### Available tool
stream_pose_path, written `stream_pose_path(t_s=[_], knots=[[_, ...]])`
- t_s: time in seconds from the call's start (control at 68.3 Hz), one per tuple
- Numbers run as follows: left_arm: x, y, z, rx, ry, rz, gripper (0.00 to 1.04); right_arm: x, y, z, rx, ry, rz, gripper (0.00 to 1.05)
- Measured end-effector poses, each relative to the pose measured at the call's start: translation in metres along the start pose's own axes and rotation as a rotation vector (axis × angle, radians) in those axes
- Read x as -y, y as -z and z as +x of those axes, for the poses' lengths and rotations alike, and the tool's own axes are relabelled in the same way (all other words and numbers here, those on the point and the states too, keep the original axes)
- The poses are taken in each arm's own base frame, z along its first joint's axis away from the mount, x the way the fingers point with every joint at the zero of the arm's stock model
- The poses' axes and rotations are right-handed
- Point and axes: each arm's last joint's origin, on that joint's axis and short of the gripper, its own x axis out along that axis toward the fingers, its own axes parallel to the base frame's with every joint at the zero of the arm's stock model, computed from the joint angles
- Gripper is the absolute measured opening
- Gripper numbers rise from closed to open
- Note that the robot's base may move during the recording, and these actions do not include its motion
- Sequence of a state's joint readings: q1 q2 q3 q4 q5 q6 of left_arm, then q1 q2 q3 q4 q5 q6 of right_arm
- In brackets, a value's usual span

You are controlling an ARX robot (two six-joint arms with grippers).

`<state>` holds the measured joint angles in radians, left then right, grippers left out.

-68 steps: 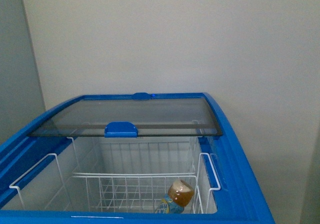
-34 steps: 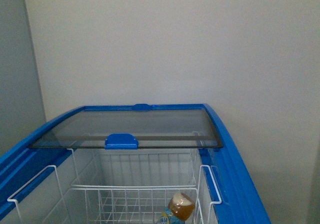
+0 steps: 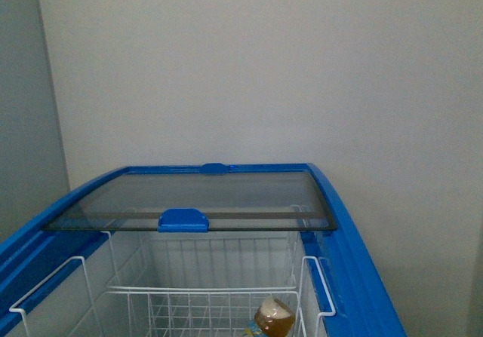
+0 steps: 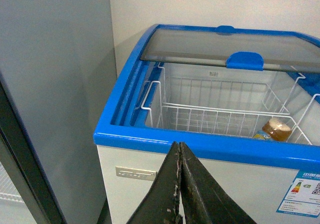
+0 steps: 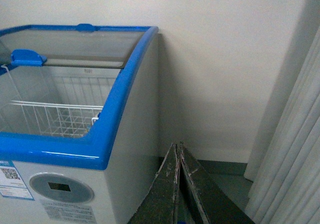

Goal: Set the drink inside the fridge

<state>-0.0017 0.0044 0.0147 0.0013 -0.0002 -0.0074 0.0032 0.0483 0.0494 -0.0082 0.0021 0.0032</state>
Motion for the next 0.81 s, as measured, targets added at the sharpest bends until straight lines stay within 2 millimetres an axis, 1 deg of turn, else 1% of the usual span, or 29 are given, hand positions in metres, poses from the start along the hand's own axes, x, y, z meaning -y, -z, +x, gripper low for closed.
stream_pose_path(t_s=[0.044, 0.381, 0.425, 0.439, 0.542, 0.63, 0.659, 0.718, 0.747, 0.806], knots=[[0.0000, 0.0000, 0.0000, 0.000, 0.000, 0.000, 0.03, 0.0000, 0.0028, -0.0006, 0.010, 0.000, 0.000, 0.03], [0.0000, 0.0000, 0.0000, 0.000, 0.000, 0.000, 0.03, 0.0001, 0.0011, -0.0021, 0.034, -0.001, 0.000, 0.03], [0.0000, 0.0000, 0.0000, 0.000, 0.000, 0.000, 0.08, 0.0000, 0.0011, -0.0021, 0.034, -0.002, -0.001, 0.06], [0.0000, 0.0000, 0.0000, 0.000, 0.000, 0.000, 0.12, 0.0000, 0.0011, -0.0021, 0.034, -0.002, -0.001, 0.09], [0.0000, 0.0000, 0.0000, 0.000, 0.000, 0.000, 0.28, 0.0000, 0.0011, -0.0021, 0.034, -0.002, -0.001, 0.25], [0.0000, 0.0000, 0.0000, 0.000, 0.000, 0.000, 0.49, 0.0000, 0.0011, -0.0021, 0.034, -0.002, -0.001, 0.46], [0.0000, 0.0000, 0.0000, 0.000, 0.000, 0.000, 0.58, 0.0000, 0.0011, -0.0021, 0.034, -0.002, -0.001, 0.55], [0.0000, 0.0000, 0.0000, 0.000, 0.000, 0.000, 0.67, 0.0000, 0.0011, -0.0021, 0.034, -0.002, -0.001, 0.63], [0.0000, 0.0000, 0.0000, 0.000, 0.000, 0.000, 0.76, 0.0000, 0.0011, -0.0021, 0.034, -0.002, -0.001, 0.72], [0.0000, 0.0000, 0.0000, 0.000, 0.000, 0.000, 0.85, 0.0001, 0.0011, -0.0021, 0.034, -0.001, -0.001, 0.81]])
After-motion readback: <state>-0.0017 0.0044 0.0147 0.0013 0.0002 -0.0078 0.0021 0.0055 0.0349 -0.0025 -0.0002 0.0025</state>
